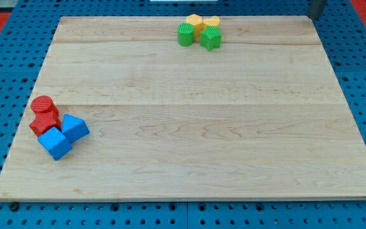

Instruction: Separate the group of blocks

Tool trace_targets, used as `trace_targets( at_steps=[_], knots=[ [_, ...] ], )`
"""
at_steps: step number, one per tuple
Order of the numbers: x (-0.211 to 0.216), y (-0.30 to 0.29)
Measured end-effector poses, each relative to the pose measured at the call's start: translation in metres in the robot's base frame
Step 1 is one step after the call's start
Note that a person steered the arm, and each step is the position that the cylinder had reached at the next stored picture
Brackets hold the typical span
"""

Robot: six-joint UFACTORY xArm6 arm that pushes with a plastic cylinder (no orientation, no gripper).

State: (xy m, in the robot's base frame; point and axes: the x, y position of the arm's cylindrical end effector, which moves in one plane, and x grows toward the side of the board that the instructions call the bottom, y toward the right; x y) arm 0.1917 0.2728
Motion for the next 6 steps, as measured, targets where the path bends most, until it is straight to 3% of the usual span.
trace_targets(
  at_steps=[2,4,5,6],
  knots=[
    [0.012,-0.111],
    [0.047,-0.263],
    [0.046,-0.244],
    [0.012,-0.198]
  ],
)
